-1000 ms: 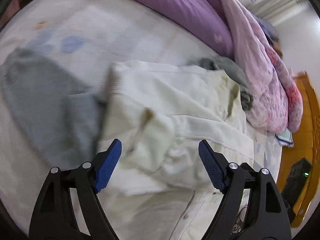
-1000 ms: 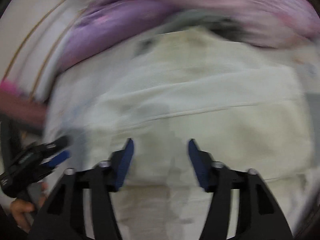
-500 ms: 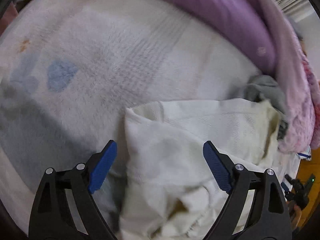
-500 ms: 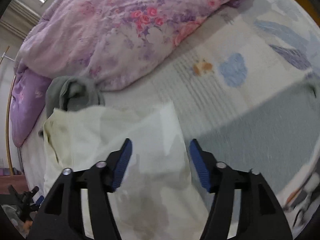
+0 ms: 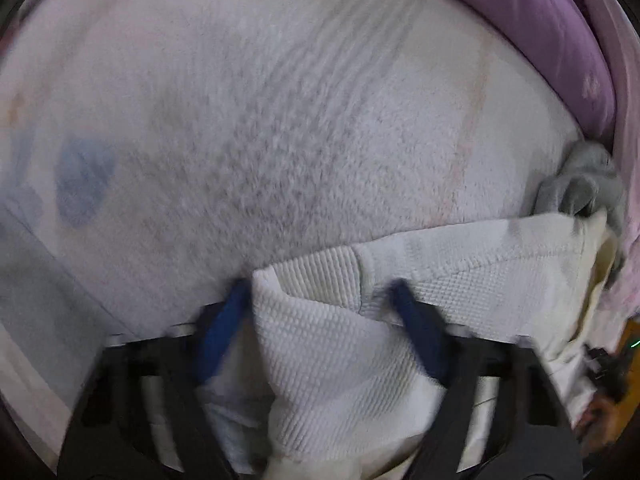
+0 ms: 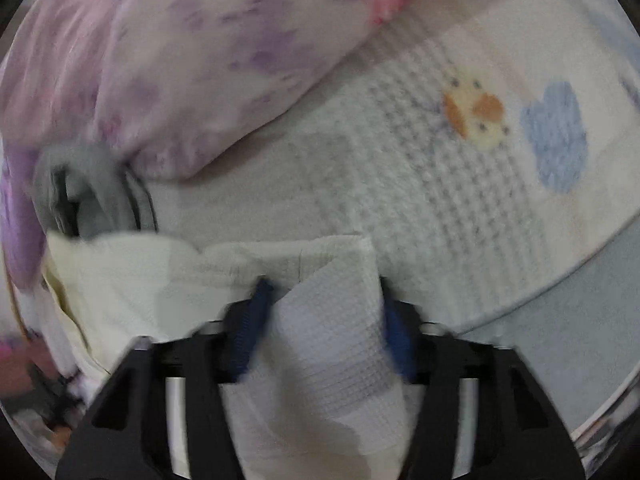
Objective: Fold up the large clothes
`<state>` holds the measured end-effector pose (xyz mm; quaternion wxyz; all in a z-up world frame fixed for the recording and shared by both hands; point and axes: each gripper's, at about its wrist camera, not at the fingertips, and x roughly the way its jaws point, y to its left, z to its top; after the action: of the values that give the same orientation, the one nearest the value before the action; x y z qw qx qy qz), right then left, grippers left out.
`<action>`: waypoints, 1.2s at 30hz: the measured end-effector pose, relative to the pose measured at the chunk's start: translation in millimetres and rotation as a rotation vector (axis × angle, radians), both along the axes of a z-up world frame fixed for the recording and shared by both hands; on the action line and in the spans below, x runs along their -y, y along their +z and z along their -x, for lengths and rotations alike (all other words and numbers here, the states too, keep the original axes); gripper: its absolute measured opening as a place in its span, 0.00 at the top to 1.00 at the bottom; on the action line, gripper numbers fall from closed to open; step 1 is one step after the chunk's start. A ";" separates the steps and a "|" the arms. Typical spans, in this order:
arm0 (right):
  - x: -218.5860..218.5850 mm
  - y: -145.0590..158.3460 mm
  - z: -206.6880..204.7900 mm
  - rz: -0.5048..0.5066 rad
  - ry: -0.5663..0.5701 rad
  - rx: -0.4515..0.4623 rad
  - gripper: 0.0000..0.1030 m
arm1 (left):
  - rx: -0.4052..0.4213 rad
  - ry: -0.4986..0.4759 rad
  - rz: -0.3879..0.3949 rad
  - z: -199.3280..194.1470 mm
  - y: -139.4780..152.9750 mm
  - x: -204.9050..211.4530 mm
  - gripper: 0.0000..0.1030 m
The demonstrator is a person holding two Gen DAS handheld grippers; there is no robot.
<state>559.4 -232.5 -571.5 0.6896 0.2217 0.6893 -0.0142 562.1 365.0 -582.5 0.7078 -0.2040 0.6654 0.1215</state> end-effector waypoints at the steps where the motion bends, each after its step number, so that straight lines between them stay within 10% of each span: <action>1: -2.7 3.2 2.0 -0.009 0.005 0.011 0.89 | 0.022 -0.023 0.020 -8.9 6.3 0.3 0.78; 10: -7.4 98.4 64.8 0.016 0.059 0.297 0.91 | 0.253 -0.104 -0.006 14.8 103.5 29.2 0.88; 21: 4.4 218.6 218.2 -0.012 0.101 0.488 0.92 | 0.417 -0.172 -0.031 185.1 214.9 65.9 0.89; 28: 26.1 197.9 330.8 0.011 0.141 0.390 0.92 | 0.294 -0.100 0.001 314.2 190.4 77.3 0.89; 36: 41.5 93.6 422.5 0.062 0.117 0.069 0.90 | 0.104 0.030 -0.025 421.5 96.6 83.1 0.87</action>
<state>137.0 -274.0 -477.9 0.7191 0.1600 0.6761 0.0125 140.6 281.9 -485.9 0.7418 -0.2110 0.6231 0.1297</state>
